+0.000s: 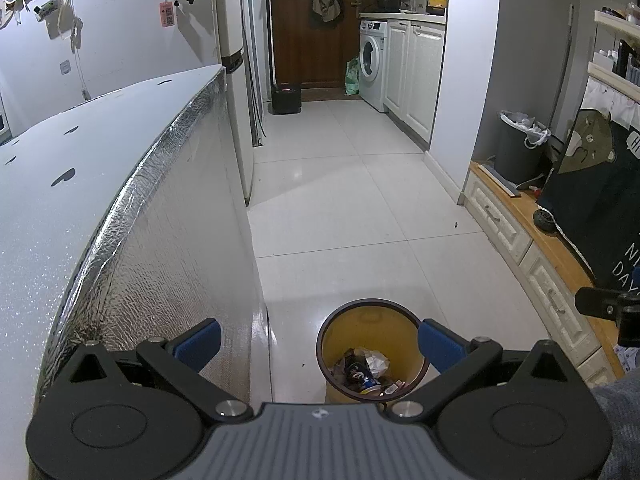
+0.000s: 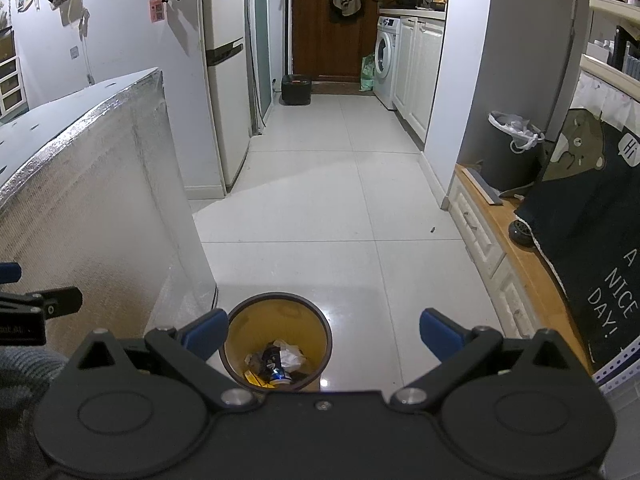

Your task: Collect trash

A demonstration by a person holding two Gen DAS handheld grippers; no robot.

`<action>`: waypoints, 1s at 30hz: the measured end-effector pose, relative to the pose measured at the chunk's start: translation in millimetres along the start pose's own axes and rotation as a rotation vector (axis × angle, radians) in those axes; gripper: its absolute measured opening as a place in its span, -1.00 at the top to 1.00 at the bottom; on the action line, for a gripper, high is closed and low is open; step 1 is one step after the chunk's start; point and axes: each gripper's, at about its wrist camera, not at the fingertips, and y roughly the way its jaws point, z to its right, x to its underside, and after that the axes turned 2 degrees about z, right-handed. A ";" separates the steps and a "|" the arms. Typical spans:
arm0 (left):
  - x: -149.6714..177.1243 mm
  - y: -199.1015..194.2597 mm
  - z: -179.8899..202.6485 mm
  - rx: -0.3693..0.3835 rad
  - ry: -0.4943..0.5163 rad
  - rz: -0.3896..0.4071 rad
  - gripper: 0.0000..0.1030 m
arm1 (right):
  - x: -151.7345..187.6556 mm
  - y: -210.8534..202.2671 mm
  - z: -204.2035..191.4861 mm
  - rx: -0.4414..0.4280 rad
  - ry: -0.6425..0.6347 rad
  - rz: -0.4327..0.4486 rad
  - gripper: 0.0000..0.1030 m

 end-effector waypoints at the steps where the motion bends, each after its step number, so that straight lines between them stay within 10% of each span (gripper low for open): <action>1: -0.2 0.6 -0.5 -0.001 0.001 -0.001 -1.00 | -0.2 -0.1 0.4 0.000 0.000 0.000 -1.00; 30: 0.8 0.5 1.2 0.002 0.009 -0.004 -1.00 | 2.5 1.9 1.7 0.009 -0.001 -0.002 -1.00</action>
